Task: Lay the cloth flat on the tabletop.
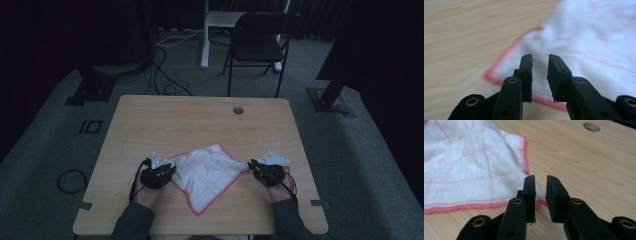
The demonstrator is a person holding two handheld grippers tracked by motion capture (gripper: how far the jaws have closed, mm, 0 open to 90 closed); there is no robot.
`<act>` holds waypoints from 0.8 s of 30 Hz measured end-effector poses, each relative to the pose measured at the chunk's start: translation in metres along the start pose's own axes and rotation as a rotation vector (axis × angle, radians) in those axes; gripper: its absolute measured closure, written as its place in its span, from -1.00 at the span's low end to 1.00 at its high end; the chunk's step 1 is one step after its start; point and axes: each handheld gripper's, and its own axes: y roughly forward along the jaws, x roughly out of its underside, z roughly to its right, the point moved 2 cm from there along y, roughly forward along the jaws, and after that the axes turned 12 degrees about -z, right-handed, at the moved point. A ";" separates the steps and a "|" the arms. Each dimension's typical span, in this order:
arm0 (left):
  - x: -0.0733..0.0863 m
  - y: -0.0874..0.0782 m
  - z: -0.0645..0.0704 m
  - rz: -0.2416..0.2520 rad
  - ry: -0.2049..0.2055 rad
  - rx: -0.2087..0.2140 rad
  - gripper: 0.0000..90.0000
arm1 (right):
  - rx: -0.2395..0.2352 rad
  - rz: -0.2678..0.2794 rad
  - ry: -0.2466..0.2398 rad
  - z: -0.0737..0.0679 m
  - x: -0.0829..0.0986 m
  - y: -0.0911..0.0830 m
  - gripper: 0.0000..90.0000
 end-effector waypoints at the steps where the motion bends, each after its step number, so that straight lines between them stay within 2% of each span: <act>1: -0.001 0.000 0.006 -0.001 0.009 0.015 0.65 | -0.002 0.004 -0.001 0.000 -0.002 0.000 0.75; 3: -0.003 0.001 0.020 -0.001 0.024 0.051 0.65 | -0.003 0.005 -0.008 -0.002 -0.006 0.001 0.76; 8: -0.005 0.004 0.051 -0.019 0.090 0.097 0.64 | -0.011 0.004 -0.020 -0.006 -0.014 0.009 0.79; 10: -0.005 0.006 0.060 -0.035 0.110 0.105 0.64 | -0.012 0.004 -0.020 -0.008 -0.018 0.014 0.80; 11: -0.004 0.008 0.064 -0.049 0.117 0.093 0.64 | -0.014 0.002 -0.022 -0.009 -0.019 0.016 0.81; 12: -0.004 0.010 0.067 -0.059 0.127 0.086 0.65 | -0.018 0.003 -0.021 -0.010 -0.020 0.018 0.82; 18: 0.001 0.021 0.076 -0.095 0.124 0.101 0.70 | -0.028 -0.004 -0.014 -0.014 -0.025 0.029 0.86; 21: 0.005 0.025 0.076 -0.115 0.118 0.117 0.74 | -0.033 -0.010 -0.013 -0.015 -0.026 0.034 0.87; 24: 0.011 0.027 0.072 -0.127 0.104 0.114 0.77 | -0.017 -0.021 -0.025 -0.016 -0.028 0.037 0.87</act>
